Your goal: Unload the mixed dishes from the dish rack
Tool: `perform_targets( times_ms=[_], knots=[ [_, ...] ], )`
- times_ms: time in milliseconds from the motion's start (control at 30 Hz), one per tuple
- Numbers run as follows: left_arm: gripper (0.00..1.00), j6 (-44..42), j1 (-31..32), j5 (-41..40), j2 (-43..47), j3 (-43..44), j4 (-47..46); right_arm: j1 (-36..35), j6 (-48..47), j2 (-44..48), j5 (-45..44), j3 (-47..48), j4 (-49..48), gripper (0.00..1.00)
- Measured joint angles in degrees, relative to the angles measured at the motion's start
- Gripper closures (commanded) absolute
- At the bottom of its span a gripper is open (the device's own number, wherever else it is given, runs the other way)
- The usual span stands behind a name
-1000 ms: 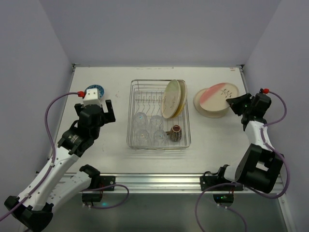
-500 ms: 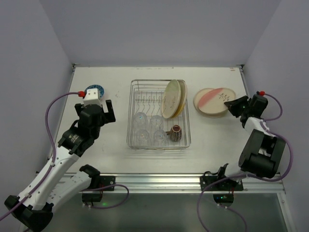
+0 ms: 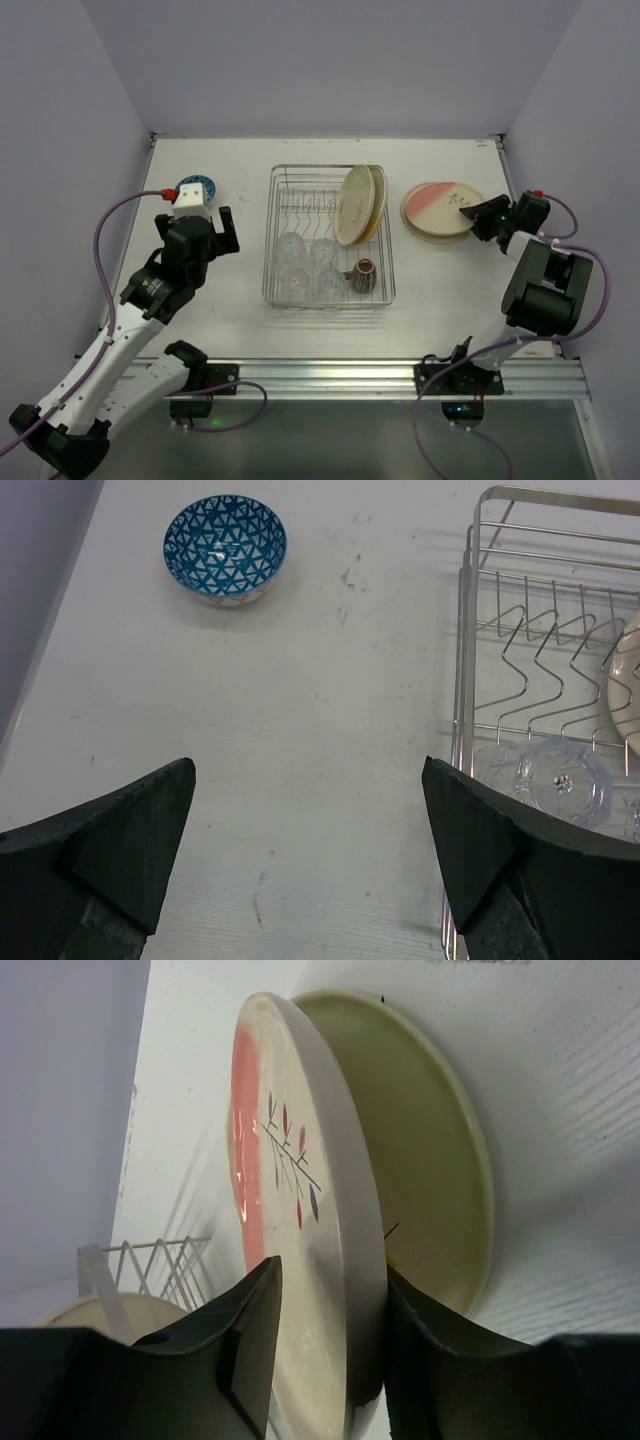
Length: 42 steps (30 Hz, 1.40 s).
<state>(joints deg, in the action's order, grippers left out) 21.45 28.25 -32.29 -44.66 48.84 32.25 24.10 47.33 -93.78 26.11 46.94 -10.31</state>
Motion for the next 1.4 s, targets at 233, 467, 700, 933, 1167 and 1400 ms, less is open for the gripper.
perform_targets(
  times_ms=[233, 467, 700, 933, 1167, 1400],
  knots=[
    [0.0, 0.0, 0.0, 0.1, 0.0, 0.0, 0.0, -0.4, -0.3, -2.2, -2.5, 3.4, 4.7, 0.24],
    [0.0, 0.0, 0.0, 0.2, 0.2, 0.0, 0.0, -3.3, -2.9, -4.4, -8.3, 9.0, 12.6, 0.21],
    [0.0, 0.0, 0.0, 0.2, 0.4, 0.0, 0.0, -7.5, -4.5, -7.8, -15.5, 15.4, 21.2, 0.2],
    [0.0, 0.0, 0.0, 0.4, 0.6, 0.0, 0.0, -9.3, -4.8, -8.3, -22.2, 18.1, 27.4, 0.17],
    [0.0, 0.0, 0.0, 0.5, 0.7, 0.0, 0.0, -11.5, -6.6, -8.2, -29.0, 23.2, 31.4, 0.11],
    [0.0, 0.0, 0.0, 0.3, 0.7, 0.0, 0.0, -13.5, -9.6, -2.8, -33.8, 23.4, 34.8, 0.01]
  ],
)
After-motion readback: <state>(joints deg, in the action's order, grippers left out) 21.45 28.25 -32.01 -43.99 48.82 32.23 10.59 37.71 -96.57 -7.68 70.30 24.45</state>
